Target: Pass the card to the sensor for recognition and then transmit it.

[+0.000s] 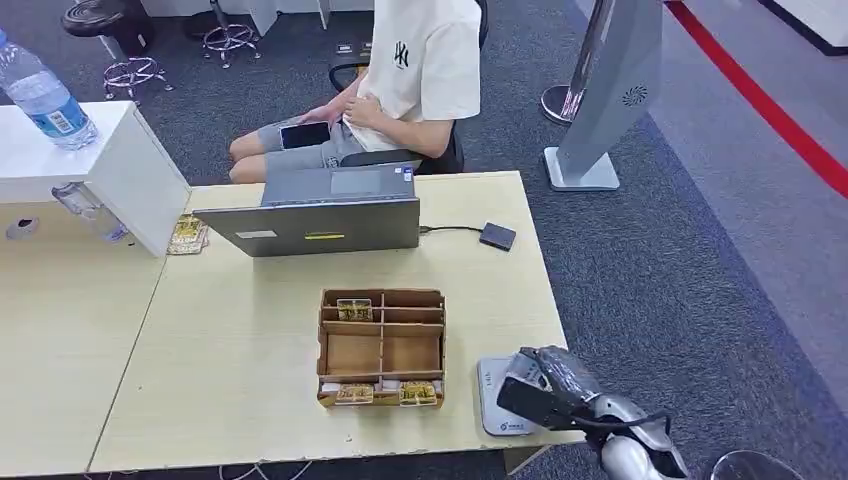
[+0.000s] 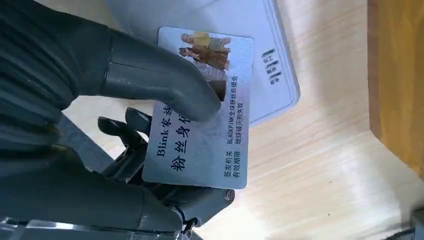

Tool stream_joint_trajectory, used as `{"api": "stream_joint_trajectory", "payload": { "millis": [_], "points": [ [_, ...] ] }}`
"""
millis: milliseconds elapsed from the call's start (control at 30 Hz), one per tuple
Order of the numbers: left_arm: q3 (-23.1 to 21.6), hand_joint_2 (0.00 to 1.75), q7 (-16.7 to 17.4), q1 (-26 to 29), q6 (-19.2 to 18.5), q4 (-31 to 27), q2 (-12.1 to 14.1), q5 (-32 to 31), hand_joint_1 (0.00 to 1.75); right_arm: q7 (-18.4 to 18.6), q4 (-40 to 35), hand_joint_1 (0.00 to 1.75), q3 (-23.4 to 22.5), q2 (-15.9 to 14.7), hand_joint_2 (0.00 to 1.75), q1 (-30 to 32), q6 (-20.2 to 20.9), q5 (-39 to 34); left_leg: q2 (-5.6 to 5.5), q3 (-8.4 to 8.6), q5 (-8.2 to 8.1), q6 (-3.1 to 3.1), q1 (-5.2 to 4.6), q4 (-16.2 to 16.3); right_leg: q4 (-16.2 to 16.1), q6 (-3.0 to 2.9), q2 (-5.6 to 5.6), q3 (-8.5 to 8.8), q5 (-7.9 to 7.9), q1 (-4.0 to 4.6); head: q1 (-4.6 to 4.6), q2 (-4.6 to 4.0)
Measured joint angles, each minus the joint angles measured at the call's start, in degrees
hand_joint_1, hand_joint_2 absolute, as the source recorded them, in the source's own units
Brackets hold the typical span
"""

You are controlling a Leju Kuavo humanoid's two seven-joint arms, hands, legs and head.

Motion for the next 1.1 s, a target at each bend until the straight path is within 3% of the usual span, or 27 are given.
{"api": "stream_joint_trajectory", "payload": {
  "millis": [433,733,867,1000,1100],
  "points": [
    [0.6,0.0,0.5,0.0,0.6,0.0,-0.5,-1.2,0.0,2.0,-2.3,1.75,0.3,4.7,1.75,2.0,-16.0,14.9,0.0,-0.01,0.0,0.0,0.0,0.0,0.0,0.0,0.0,-0.01,0.0,0.0,-0.02,0.0],
    [0.6,0.0,0.5,0.0,0.7,0.0,-0.5,-3.6,0.0,-0.1,-6.7,1.75,-1.2,8.8,1.75,2.7,-30.4,23.7,0.01,-0.03,0.0,0.0,0.01,0.0,0.0,0.0,0.01,-0.01,0.0,0.0,-0.02,0.0],
    [0.6,0.0,0.3,-0.1,0.1,0.0,-0.3,-5.3,0.0,-6.2,-9.8,1.75,-2.4,12.4,1.75,0.9,-34.0,28.0,0.06,0.0,0.01,-0.02,0.01,0.0,0.1,-0.04,0.04,-0.01,0.03,0.0,-0.02,0.0],
    [0.6,0.0,0.1,-0.2,-0.8,0.0,0.0,-7.2,0.0,-14.4,-12.0,1.75,-4.0,17.9,1.75,-2.7,-34.3,31.6,0.07,0.03,0.06,-0.09,0.03,0.0,0.1,-0.06,0.06,-0.03,0.03,0.02,0.0,0.0],
    [0.5,0.0,0.0,-0.3,-1.6,0.0,0.3,-8.6,0.0,-17.7,-12.5,1.75,-4.7,21.6,1.75,-6.3,-34.3,35.0,0.07,0.02,0.11,-0.1,0.05,0.0,0.1,-0.12,0.07,-0.04,0.08,0.02,-0.02,0.0]
  ]
}}
